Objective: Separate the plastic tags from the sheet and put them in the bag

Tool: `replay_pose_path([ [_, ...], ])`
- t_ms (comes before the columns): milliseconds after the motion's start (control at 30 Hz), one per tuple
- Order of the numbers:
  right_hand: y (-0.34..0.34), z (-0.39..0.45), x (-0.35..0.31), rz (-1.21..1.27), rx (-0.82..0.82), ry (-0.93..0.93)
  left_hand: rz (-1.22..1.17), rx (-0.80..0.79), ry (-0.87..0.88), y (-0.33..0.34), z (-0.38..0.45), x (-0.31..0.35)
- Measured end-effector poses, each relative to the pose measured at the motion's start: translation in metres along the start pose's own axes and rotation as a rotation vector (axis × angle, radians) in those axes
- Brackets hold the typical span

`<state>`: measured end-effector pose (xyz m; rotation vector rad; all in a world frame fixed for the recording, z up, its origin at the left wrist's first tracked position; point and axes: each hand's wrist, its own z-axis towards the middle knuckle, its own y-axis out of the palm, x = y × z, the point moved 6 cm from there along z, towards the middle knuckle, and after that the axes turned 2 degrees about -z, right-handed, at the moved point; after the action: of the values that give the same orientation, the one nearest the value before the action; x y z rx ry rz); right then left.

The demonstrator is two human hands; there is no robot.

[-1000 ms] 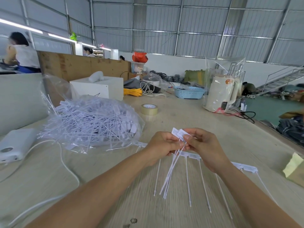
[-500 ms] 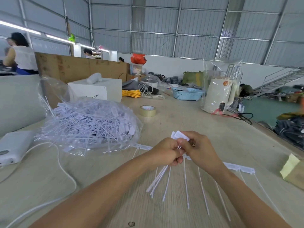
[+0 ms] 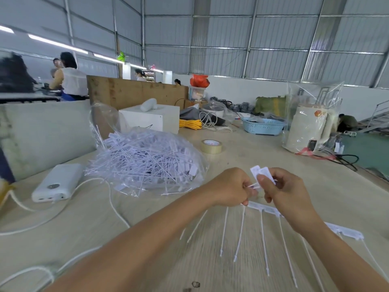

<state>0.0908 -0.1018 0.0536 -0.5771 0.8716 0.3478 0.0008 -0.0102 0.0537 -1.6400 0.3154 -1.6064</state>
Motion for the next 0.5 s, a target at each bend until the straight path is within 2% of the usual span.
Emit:
replay_pose_path([
  [267, 0.001, -0.001, -0.007, 0.007, 0.033, -0.029, -0.207, 0.107, -0.035, -0.010, -0.010, -0.007],
  [367, 0.005, -0.003, -0.005, -0.033, 0.010, -0.005, -0.345, 0.061, -0.102, 0.003, -0.012, -0.011],
  [500, 0.004, -0.003, 0.007, -0.085, -0.004, 0.061, -0.418, 0.020, -0.157, 0.017, -0.014, -0.017],
])
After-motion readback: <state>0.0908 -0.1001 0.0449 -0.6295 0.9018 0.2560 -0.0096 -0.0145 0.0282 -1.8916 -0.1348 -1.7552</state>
